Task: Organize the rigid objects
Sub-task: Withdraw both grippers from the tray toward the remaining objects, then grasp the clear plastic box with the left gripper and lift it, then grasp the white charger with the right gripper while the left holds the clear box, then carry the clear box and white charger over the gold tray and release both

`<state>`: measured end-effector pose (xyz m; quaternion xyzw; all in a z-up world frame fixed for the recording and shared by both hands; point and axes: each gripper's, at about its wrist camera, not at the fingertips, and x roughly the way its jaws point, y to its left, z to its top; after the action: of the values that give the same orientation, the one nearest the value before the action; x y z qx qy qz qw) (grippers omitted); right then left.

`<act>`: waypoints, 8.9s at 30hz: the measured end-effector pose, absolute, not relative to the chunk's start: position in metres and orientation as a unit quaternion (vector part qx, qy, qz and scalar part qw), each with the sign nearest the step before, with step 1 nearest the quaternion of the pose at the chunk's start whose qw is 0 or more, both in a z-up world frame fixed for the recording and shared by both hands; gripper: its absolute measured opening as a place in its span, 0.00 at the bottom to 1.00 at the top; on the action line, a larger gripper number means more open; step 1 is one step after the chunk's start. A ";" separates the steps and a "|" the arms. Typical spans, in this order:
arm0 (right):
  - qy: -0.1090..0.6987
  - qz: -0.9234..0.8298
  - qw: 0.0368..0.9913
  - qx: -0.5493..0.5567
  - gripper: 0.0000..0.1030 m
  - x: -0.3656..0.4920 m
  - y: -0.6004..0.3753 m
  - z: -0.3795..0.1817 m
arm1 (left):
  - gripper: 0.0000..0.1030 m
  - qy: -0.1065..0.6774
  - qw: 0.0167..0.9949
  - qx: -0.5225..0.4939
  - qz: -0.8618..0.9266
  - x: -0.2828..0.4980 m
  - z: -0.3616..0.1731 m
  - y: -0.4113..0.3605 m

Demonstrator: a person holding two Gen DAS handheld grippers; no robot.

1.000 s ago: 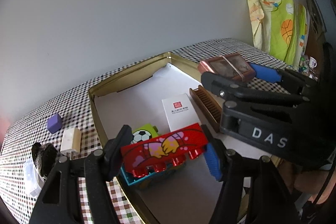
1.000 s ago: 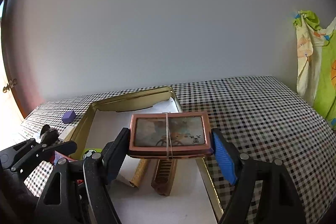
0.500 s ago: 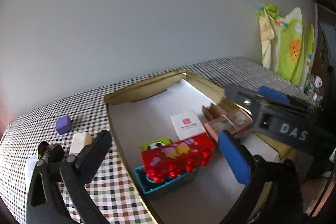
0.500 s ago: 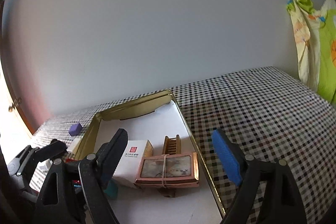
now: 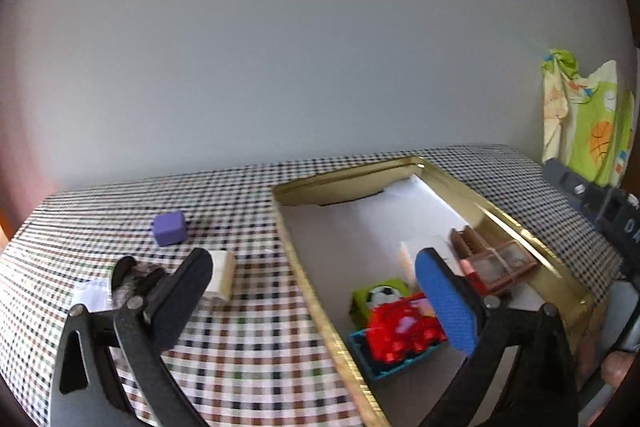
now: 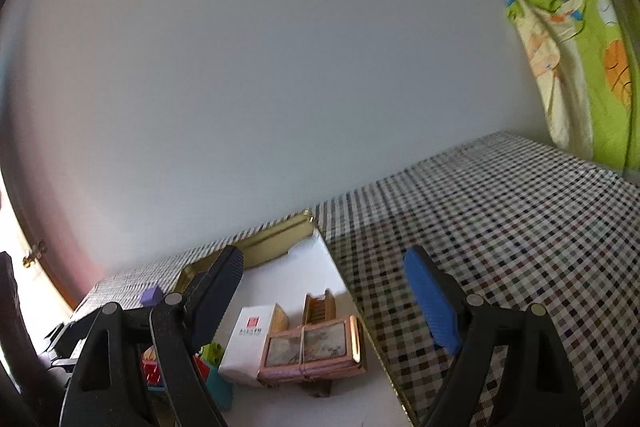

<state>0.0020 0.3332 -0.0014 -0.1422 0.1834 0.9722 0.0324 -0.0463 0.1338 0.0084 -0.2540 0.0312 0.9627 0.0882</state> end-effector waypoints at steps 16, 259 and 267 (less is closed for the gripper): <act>0.139 0.984 0.105 -0.045 0.88 0.031 0.319 0.010 | 1.00 0.022 0.015 -0.202 0.979 -0.052 0.002 0.089; 0.159 0.962 0.017 -0.220 0.48 -0.019 0.299 0.020 | 1.00 0.056 0.134 -0.265 0.953 -0.101 0.008 0.170; 0.188 0.974 0.047 -0.118 0.80 0.005 0.313 0.032 | 1.00 0.031 0.115 -0.240 0.963 -0.093 0.008 0.148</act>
<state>0.0051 0.3125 0.0318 -0.1177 0.1876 0.9740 0.0468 -0.0930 0.1476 0.0079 -0.2402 0.0314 0.9634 0.1147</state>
